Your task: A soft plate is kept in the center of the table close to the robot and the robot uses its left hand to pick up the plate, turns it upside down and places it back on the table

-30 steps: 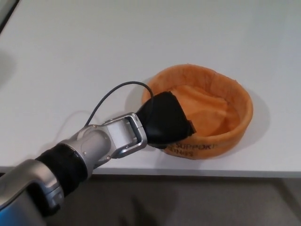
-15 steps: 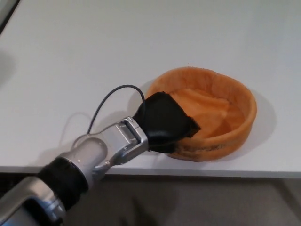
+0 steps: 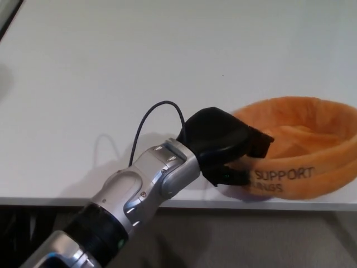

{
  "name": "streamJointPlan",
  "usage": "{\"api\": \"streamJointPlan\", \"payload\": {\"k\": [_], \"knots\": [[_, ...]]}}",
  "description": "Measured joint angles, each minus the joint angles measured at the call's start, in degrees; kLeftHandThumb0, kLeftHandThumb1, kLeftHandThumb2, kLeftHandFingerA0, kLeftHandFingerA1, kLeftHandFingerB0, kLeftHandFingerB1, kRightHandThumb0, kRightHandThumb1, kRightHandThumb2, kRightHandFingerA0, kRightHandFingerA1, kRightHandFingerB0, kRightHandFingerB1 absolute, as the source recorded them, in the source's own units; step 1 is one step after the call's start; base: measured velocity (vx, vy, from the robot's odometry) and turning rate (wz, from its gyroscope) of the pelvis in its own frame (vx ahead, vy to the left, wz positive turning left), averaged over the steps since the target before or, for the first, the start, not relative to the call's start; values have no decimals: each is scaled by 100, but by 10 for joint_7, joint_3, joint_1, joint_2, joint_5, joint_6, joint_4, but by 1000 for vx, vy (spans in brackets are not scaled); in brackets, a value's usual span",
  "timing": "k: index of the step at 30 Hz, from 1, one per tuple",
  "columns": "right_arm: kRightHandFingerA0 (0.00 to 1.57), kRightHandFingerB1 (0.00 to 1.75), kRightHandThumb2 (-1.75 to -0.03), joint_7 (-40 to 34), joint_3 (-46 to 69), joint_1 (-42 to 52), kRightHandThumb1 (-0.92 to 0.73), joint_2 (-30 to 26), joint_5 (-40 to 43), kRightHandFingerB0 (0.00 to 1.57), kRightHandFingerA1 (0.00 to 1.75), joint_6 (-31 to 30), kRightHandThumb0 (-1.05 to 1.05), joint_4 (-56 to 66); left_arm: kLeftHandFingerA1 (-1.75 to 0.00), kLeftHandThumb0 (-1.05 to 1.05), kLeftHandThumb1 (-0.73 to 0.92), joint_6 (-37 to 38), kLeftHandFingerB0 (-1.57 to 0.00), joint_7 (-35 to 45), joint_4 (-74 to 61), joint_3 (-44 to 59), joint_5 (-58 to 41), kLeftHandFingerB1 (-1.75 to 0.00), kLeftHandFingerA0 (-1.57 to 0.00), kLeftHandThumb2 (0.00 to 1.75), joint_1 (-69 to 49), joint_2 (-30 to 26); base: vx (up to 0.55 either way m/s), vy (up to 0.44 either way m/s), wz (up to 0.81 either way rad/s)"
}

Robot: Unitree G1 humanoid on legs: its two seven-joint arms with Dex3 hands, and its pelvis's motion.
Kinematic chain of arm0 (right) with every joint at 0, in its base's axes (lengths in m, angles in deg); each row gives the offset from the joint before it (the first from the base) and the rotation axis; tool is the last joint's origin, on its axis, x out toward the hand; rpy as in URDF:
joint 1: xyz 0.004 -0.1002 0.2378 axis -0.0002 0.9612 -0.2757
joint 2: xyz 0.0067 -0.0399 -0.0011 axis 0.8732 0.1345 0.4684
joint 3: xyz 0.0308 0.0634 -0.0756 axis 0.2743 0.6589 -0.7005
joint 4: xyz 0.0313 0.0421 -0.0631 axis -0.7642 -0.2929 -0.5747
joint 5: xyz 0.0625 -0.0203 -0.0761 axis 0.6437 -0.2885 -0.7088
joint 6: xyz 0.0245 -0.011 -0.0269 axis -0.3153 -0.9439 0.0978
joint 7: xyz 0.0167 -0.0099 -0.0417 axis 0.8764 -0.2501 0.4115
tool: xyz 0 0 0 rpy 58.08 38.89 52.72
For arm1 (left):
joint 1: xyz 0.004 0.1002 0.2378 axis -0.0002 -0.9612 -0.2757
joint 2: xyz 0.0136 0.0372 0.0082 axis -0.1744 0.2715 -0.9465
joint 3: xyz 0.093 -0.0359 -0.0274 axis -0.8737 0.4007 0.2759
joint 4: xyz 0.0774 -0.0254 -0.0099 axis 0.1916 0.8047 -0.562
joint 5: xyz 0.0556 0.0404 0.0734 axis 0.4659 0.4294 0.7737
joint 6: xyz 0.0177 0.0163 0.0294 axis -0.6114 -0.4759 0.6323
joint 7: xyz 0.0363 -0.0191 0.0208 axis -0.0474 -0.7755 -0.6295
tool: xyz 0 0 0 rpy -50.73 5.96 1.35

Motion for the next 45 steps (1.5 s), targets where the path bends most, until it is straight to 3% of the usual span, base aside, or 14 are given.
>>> {"api": "streamJointPlan", "payload": {"k": [2, 3, 4, 12, 13, 14, 15, 16, 27, 32, 36, 37, 44, 45], "knots": [[22, 20, -74, 0, 0, 0, -92, 0, 0, 5, 36, 0, -78, 0, -175, -37, 62, -3, -79, 14, -5, 14, -17, -175, -97, 63, -6, 12, 0, 0, 0], [22, 19, -72, 0, 0, 0, -92, 0, 0, 5, 36, 0, -79, 0, -175, -51, 70, -5, -76, 21, -8, 21, -27, -175, -98, 62, -9, 18, 0, 0, 0], [22, 19, -73, 0, 0, 0, -92, 0, 0, 4, 37, 0, -78, 0, -175, -34, 61, -7, -75, 27, -11, 27, -34, -175, -94, 61, -12, 24, 0, 0, 0], [23, 19, -72, 0, 0, -1, -92, 0, 0, 3, 36, 0, -78, 0, -175, -32, 58, -35, -78, 68, -41, 86, -106, -175, -99, 63, -31, 91, 0, 0, 0], [15, 22, -109, 0, 0, -1, -77, 0, 0, 5, 47, 0, -80, 0, -146, -40, 45, -39, -105, 73, -45, 94, -116, -135, -127, 88, -33, 100, 0, 0, 0], [14, 22, -109, 0, -1, -1, -77, 0, 0, 5, 47, 0, -80, 0, -175, -31, 61, -45, -72, 77, -49, 105, -129, -175, -100, 62, -36, 111, 0, 0, 0], [14, 22, -109, 0, -1, -1, -77, 0, 0, 5, 47, 0, -80, 0, -175, -31, 61, -48, -72, 81, -52, 111, -138, -175, -100, 62, -38, 118, 0, 0, 0], [22, 19, -72, 0, -1, -1, -92, 0, 0, 4, 36, 0, -77, 0, -175, -30, 60, -51, -72, 83, -53, 117, -145, -175, -98, 62, -40, 125, 0, 0, 0], [23, 19, -72, 0, -1, -1, -92, 0, 0, 5, 36, 0, -76, 0, -175, -30, 69, -92, -71, 115, -68, 180, -246, -175, -98, 61, -79, 165, 0, 0, 0], [24, 20, -71, 0, -1, -1, -92, 0, -1, 5, 35, 0, -78, 0, -175, -30, 64, -113, -72, 124, -68, 207, -288, -175, -97, 63, -98, 179, 0, 0, 0], [25, 20, -70, 0, -1, -2, -92, 0, -1, 6, 35, 0, -79, 0, -175, -31, 67, -131, -68, 129, -68, 234, -327, -175, -95, 63, -110, 189, 0, 0, 0], [24, 20, -71, 0, -2, -2, -92, 0, -1, 5, 36, 0, -77, 0, -175, -28, 66, -135, -60, 130, -68, 240, -336, -175, -96, 60, -112, 191, 0, 0, 0], [24, 20, -69, 0, -2, -2, -92, 0, -1, 6, 35, 0, -77, 0, -175, -31, 70, -154, -57, 132, -68, 286, -392, -175, -92, 63, -120, 194, 0, 0, 0], [25, 20, -69, 0, -2, -2, -92, 0, -1, 6, 36, 0, -78, 0, -148, -40, 52, -157, -89, 132, -68, 293, -400, -132, -120, 85, -122, 195, 0, 0, 0]]}}
